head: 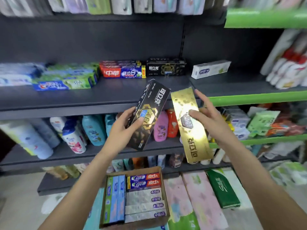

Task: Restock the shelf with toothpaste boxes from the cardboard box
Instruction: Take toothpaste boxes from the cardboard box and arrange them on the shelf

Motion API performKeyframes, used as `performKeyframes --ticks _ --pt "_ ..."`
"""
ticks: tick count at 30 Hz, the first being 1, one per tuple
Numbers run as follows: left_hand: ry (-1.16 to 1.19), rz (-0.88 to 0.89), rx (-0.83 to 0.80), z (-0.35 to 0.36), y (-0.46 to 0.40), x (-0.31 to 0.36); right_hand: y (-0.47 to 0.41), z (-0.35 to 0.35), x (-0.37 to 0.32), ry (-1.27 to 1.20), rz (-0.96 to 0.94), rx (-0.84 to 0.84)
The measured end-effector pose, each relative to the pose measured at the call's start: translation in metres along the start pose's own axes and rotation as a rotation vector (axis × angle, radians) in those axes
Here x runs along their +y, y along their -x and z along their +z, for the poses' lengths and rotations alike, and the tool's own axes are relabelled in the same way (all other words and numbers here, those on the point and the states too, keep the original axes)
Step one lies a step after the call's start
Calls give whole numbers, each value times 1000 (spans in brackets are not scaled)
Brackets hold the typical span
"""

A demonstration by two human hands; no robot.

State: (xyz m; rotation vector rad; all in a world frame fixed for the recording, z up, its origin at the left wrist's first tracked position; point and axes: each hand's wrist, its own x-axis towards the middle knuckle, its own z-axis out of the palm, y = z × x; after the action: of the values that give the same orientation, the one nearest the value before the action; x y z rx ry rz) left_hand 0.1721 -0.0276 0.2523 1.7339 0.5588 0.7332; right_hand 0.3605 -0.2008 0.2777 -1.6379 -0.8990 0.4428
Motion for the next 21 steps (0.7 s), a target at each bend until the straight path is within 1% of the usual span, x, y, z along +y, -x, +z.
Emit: performKeyframes --ticks 3,6,8,12,14,16,18,20,21 --pt "3 44 29 -3 -24 21 -26 -16 -34 94 -133 51" --pt "-9 73 84 -7 -48 37 -56 -24 -54 83 -248 140" --pt "-7 89 121 -8 -60 44 -78 -25 -59 15 -283 186" --pt "22 91 204 -7 -83 53 -118 -22 -51 -204 -295 200" --pt "51 70 236 -5 -91 56 -131 -20 -39 -220 -279 205" --pt "96 56 251 -3 -100 56 -139 -22 -22 -198 -242 231" --pt "134 76 286 1 -110 58 -142 -30 -9 -134 -214 308" --pt "162 126 334 7 -123 63 -144 -44 -3 51 -212 379" --pt "165 155 351 10 -130 65 -145 -52 -1 152 -198 385"
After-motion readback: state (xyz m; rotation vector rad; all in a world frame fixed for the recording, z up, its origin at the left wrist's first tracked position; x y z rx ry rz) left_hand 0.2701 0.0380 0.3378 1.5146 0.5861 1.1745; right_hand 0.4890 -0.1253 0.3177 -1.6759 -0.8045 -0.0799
